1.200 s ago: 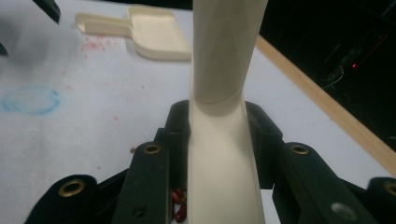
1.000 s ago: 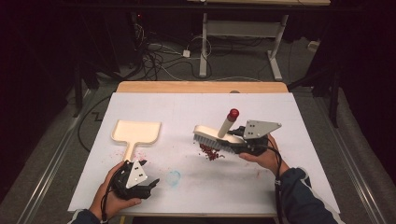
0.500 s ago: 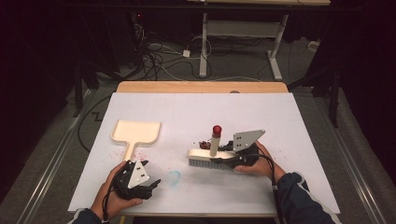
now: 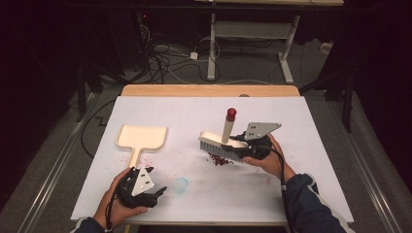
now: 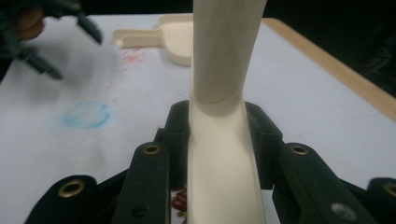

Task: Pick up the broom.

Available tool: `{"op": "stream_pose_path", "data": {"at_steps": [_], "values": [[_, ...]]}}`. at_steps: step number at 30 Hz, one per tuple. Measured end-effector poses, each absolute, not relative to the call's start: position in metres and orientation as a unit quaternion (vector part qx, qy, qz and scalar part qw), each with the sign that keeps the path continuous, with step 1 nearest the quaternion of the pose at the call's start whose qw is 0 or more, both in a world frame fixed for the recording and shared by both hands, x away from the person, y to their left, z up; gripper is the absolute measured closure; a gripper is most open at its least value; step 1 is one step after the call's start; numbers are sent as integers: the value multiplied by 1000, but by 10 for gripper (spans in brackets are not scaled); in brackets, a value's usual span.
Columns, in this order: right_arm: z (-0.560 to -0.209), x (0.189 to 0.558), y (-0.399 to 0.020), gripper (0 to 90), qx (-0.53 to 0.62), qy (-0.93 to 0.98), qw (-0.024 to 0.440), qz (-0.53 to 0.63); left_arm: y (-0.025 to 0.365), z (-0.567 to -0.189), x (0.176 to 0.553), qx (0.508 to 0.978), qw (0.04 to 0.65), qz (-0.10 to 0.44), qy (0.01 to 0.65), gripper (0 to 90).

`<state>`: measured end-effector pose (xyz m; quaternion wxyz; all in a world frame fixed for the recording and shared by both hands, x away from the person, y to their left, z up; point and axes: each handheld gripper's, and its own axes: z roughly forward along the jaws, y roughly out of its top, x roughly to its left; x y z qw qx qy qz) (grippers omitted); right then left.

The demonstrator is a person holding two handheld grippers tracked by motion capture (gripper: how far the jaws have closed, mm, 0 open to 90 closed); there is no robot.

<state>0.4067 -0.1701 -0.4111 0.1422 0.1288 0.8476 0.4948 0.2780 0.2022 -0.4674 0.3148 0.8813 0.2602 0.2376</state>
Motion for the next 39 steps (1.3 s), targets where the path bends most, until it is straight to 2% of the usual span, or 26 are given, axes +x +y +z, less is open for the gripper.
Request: {"op": "stream_pose_path", "data": {"at_steps": [8, 13, 24, 32, 39], "values": [[-418, 413, -175, 678, 280, 817, 250, 437, 202, -467, 278, 882, 314, 240, 257, 235], [-434, 411, -165, 678, 312, 814, 282, 401, 201, -466, 278, 882, 315, 239, 257, 235], [-438, 386, -135, 675, 219, 858, 266, 381, 201, -466, 277, 882, 317, 239, 254, 236], [-432, 381, -140, 677, 205, 864, 247, 389, 201, -466, 277, 883, 317, 238, 253, 235], [-429, 378, -143, 677, 221, 852, 264, 395, 200, -466, 277, 882, 318, 239, 254, 235]]}}
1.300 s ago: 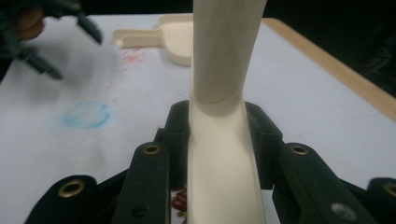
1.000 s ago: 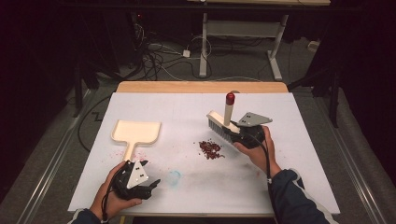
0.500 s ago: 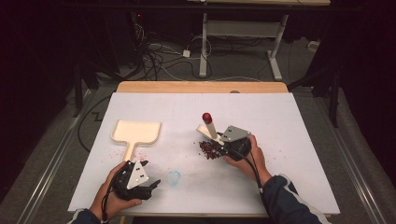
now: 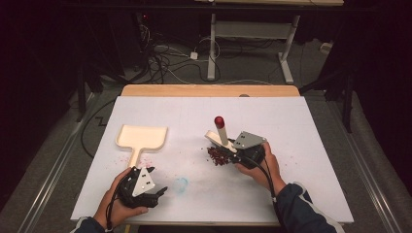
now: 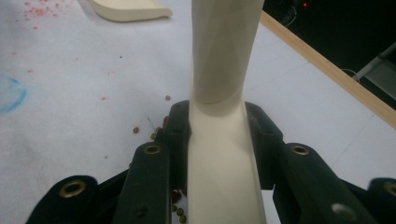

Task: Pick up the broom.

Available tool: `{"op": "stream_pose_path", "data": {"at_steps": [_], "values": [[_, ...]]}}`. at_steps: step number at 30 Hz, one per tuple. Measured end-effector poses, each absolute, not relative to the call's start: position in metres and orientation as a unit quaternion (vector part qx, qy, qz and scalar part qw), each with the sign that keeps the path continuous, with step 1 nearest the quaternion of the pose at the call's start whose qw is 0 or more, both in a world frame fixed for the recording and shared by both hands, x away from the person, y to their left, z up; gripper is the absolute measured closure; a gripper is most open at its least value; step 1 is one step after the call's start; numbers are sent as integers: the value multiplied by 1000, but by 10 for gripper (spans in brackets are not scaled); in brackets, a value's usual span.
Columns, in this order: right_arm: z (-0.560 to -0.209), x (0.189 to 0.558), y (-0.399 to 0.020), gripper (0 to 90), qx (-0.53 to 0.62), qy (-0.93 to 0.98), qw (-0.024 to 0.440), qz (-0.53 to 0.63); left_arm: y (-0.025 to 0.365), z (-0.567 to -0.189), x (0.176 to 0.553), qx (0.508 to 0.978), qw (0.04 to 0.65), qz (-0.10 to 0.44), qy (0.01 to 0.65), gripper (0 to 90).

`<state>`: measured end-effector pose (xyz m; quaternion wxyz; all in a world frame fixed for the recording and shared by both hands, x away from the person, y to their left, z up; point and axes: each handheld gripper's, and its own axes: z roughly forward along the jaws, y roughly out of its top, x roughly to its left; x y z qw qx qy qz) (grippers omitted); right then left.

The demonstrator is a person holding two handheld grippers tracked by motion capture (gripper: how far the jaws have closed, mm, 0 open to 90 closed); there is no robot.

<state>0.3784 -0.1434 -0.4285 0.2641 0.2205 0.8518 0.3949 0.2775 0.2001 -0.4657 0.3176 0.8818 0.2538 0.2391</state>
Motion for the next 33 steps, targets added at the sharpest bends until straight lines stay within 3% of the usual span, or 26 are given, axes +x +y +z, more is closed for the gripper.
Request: {"op": "stream_pose_path", "data": {"at_steps": [15, 28, 33], "values": [[-406, 364, -149, 678, 233, 825, 270, 439, 202, -464, 276, 881, 317, 242, 253, 233], [-419, 354, -116, 678, 245, 816, 178, 492, 201, -465, 277, 880, 318, 241, 256, 233], [-434, 356, -92, 678, 270, 805, 181, 496, 202, -466, 278, 882, 315, 239, 256, 233]]}}
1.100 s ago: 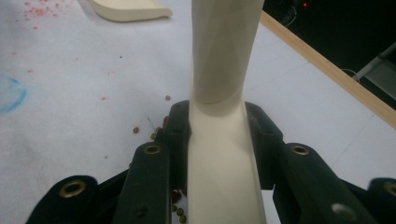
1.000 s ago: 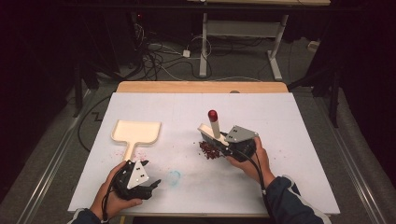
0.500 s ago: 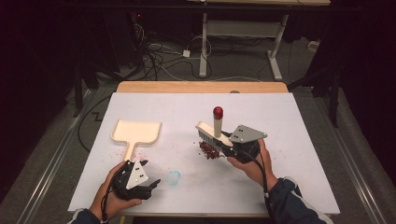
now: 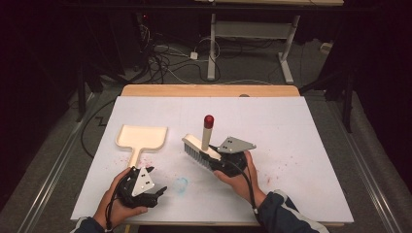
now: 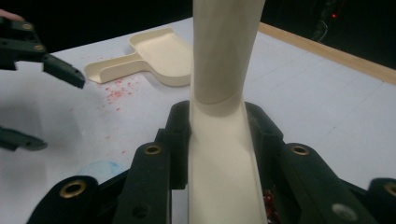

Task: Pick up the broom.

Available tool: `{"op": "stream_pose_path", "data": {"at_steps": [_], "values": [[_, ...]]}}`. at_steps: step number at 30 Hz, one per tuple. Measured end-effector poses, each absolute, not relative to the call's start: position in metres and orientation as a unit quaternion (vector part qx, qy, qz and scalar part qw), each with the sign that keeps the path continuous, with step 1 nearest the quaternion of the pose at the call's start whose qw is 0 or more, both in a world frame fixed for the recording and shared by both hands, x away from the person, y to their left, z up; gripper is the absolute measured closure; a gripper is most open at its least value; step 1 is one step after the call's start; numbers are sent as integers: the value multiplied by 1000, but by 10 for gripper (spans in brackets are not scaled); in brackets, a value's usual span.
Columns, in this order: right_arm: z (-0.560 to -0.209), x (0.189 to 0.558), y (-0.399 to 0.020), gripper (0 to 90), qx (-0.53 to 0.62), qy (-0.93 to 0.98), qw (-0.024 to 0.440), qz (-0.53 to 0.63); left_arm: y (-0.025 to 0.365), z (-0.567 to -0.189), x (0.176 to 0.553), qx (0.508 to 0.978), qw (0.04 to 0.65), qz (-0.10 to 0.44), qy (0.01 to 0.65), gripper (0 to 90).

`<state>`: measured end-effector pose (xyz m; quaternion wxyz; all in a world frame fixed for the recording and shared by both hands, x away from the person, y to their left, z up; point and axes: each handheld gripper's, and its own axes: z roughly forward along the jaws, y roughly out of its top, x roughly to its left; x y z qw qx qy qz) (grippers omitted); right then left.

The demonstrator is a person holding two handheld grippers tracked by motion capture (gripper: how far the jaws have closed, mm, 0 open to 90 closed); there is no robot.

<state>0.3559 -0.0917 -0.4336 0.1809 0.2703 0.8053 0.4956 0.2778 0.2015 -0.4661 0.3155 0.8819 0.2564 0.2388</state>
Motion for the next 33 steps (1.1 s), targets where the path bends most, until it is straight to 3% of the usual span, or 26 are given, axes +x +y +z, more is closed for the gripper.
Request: {"op": "stream_pose_path", "data": {"at_steps": [8, 19, 33], "values": [[-444, 372, -87, 678, 363, 776, 226, 463, 203, -467, 277, 883, 314, 236, 256, 233], [-422, 361, -110, 678, 362, 768, 215, 482, 200, -466, 276, 884, 315, 236, 251, 233], [-374, 335, -191, 677, 311, 783, 211, 495, 205, -462, 275, 878, 320, 246, 257, 232]]}}
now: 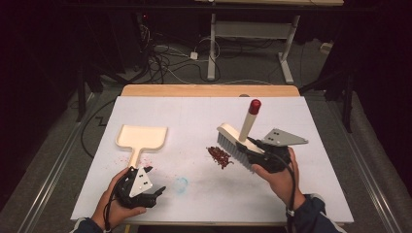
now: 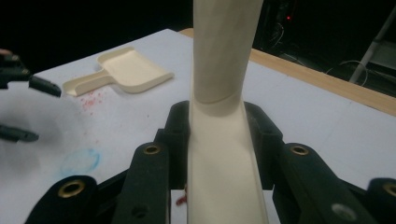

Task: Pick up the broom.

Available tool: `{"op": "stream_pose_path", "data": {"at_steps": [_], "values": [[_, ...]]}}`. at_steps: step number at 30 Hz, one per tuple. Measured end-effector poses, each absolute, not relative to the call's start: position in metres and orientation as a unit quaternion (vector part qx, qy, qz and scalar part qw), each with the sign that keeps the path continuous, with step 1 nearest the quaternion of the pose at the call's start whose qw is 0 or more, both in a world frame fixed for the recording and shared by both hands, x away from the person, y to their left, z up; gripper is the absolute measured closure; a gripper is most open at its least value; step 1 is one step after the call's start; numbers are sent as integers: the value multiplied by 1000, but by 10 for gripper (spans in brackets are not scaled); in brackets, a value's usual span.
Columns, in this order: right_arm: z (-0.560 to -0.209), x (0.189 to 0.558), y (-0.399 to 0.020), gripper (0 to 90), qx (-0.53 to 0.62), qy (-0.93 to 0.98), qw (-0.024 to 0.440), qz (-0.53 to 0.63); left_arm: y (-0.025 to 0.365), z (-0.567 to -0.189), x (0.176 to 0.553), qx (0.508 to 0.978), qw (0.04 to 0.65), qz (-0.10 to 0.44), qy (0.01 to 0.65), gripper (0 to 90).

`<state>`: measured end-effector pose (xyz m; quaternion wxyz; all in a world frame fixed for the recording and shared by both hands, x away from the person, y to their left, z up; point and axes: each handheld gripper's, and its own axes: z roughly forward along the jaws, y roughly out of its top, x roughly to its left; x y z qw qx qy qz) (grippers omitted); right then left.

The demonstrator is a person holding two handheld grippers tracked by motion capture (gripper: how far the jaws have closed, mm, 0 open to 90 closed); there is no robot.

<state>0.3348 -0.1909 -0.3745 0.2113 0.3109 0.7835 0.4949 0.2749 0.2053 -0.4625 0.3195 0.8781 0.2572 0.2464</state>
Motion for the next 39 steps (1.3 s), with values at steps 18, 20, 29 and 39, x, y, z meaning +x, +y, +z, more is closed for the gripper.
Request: {"op": "stream_pose_path", "data": {"at_steps": [18, 20, 29, 39], "values": [[-371, 294, -267, 676, 230, 855, 135, 445, 204, -462, 276, 878, 316, 250, 259, 231], [-374, 293, -274, 677, 234, 855, 126, 445, 204, -462, 276, 878, 316, 249, 260, 231], [-379, 294, -290, 677, 256, 857, 124, 429, 202, -463, 280, 880, 314, 245, 258, 231], [-379, 296, -294, 677, 277, 865, 106, 405, 205, -464, 274, 882, 313, 244, 255, 232]]}}
